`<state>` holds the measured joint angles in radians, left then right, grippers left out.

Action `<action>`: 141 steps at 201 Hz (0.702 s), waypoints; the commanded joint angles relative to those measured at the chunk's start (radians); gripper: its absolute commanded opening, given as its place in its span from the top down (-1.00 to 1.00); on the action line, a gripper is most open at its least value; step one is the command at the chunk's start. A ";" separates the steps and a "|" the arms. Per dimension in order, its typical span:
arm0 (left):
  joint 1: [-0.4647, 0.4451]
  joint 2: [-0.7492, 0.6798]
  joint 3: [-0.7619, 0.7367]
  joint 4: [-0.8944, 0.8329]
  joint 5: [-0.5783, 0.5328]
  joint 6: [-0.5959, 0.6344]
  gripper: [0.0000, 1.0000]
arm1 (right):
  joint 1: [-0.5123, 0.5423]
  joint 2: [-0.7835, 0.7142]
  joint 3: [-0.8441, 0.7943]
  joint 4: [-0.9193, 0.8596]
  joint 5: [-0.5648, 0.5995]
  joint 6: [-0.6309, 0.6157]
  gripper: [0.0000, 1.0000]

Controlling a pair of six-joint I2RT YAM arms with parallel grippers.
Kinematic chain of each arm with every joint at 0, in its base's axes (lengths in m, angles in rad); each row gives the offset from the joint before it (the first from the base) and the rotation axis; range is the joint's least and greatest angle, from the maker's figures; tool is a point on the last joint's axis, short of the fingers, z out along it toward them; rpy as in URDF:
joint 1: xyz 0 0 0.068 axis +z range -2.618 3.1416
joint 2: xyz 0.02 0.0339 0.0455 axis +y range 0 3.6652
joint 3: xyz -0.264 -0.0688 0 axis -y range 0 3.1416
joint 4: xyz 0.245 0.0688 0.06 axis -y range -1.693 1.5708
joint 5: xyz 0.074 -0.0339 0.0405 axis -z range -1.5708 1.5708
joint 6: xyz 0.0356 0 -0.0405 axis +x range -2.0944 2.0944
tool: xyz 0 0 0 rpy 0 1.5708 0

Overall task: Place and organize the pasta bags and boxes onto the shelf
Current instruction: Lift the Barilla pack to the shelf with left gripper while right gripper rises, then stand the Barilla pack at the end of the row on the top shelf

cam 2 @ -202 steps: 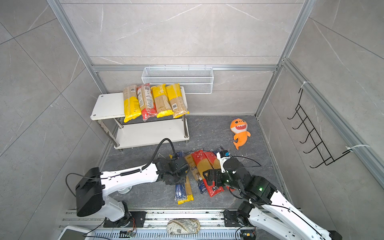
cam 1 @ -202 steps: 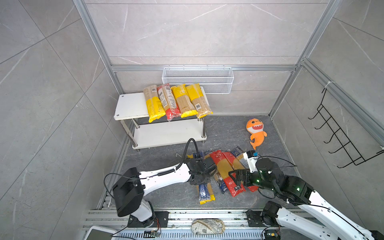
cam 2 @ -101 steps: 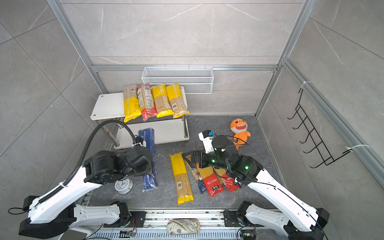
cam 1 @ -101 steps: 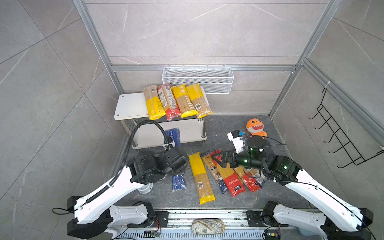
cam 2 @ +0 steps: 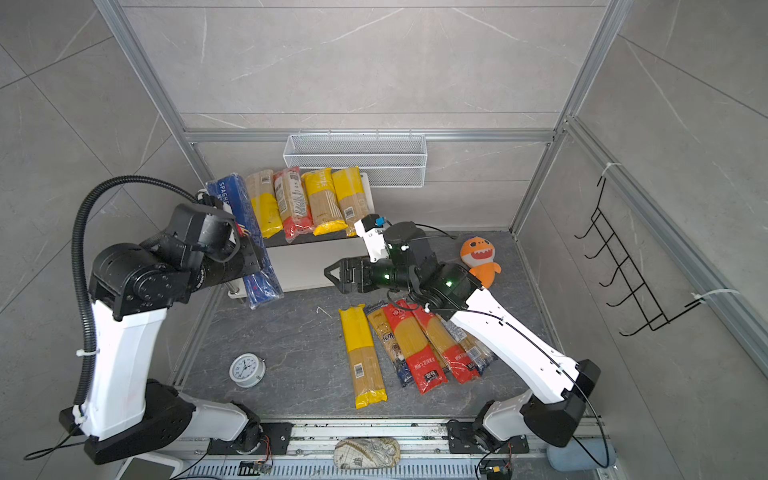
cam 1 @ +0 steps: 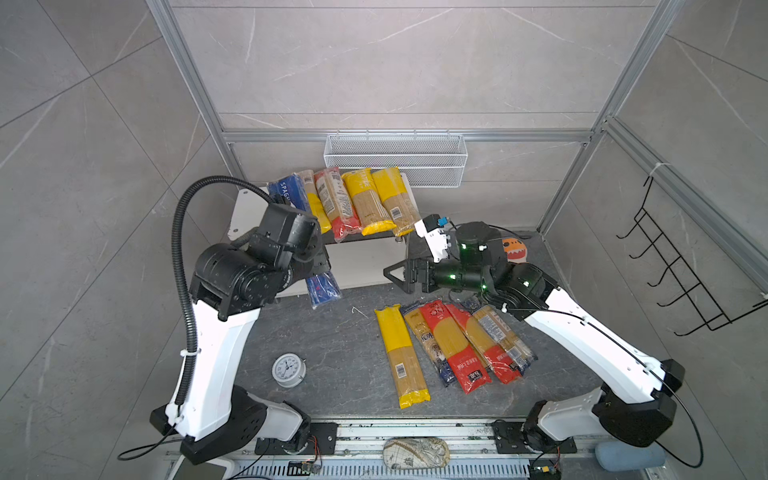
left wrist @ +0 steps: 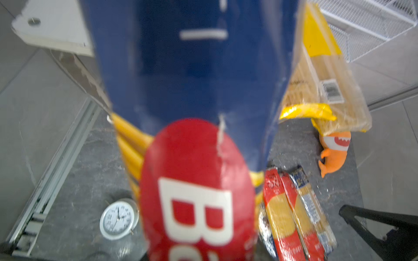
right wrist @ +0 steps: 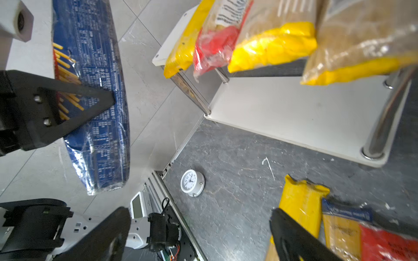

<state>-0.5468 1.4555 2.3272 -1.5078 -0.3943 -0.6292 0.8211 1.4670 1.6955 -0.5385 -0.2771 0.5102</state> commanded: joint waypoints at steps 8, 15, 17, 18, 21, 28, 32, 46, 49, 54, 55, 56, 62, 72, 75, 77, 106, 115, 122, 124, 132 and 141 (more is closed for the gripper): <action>0.101 0.066 0.231 -0.081 -0.005 0.194 0.78 | 0.007 0.083 0.136 -0.048 -0.034 -0.056 -1.00; 0.135 0.084 0.268 -0.077 -0.012 0.219 0.76 | 0.007 0.104 0.161 -0.059 -0.035 -0.063 -1.00; 0.144 0.086 0.274 -0.074 -0.012 0.226 0.76 | 0.007 0.109 0.166 -0.060 -0.034 -0.065 -0.99; 0.150 0.089 0.277 -0.072 -0.012 0.228 0.76 | 0.006 0.111 0.170 -0.063 -0.035 -0.065 -0.99; 0.169 0.092 0.284 -0.066 -0.010 0.240 0.75 | 0.007 0.119 0.178 -0.067 -0.035 -0.067 -1.00; 0.224 0.098 0.286 -0.045 0.012 0.264 0.75 | 0.007 0.136 0.194 -0.073 -0.033 -0.072 -0.99; 0.257 0.098 0.281 -0.030 0.029 0.277 0.75 | 0.007 0.145 0.203 -0.078 -0.032 -0.074 -0.99; 0.367 0.113 0.265 0.022 0.102 0.320 0.75 | 0.007 0.166 0.221 -0.088 -0.029 -0.079 -0.99; 0.387 0.118 0.264 0.029 0.117 0.328 0.74 | 0.008 0.169 0.221 -0.089 -0.027 -0.079 -0.99; 0.421 0.130 0.265 0.039 0.137 0.339 0.73 | 0.007 0.171 0.221 -0.087 -0.025 -0.081 -0.99; 0.426 0.134 0.265 0.042 0.140 0.342 0.73 | 0.007 0.172 0.221 -0.087 -0.023 -0.082 -0.99; 0.431 0.136 0.266 0.044 0.142 0.345 0.73 | 0.008 0.172 0.221 -0.087 -0.023 -0.082 -1.00; 0.458 0.152 0.266 0.057 0.153 0.358 0.72 | 0.008 0.174 0.220 -0.090 -0.018 -0.085 -0.99; 0.504 0.175 0.266 0.086 0.191 0.377 0.70 | 0.007 0.176 0.217 -0.094 -0.005 -0.088 -1.00; 0.520 0.183 0.266 0.096 0.211 0.380 0.69 | 0.006 0.174 0.216 -0.096 -0.003 -0.090 -0.99; 0.529 0.188 0.267 0.103 0.224 0.382 0.69 | 0.007 0.174 0.215 -0.097 -0.001 -0.092 -1.00; 0.625 0.259 0.276 0.190 0.340 0.393 0.65 | 0.005 0.152 0.178 -0.110 0.048 -0.108 -1.00; 0.648 0.286 0.281 0.207 0.380 0.393 0.64 | 0.003 0.142 0.162 -0.112 0.066 -0.110 -0.99; 0.662 0.308 0.290 0.217 0.405 0.393 0.64 | 0.001 0.135 0.148 -0.112 0.075 -0.111 -1.00; 0.664 0.314 0.293 0.219 0.411 0.393 0.65 | 0.000 0.133 0.146 -0.112 0.078 -0.111 -1.00; 0.674 0.340 0.307 0.225 0.419 0.392 0.65 | -0.002 0.126 0.130 -0.112 0.089 -0.111 -1.00; 0.682 0.365 0.326 0.232 0.429 0.397 0.65 | -0.008 0.118 0.113 -0.110 0.100 -0.110 -0.99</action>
<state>0.1074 1.8004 2.5675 -1.4639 -0.0589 -0.2916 0.8223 1.6260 1.8503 -0.6308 -0.2310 0.4225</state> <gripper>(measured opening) 0.303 0.998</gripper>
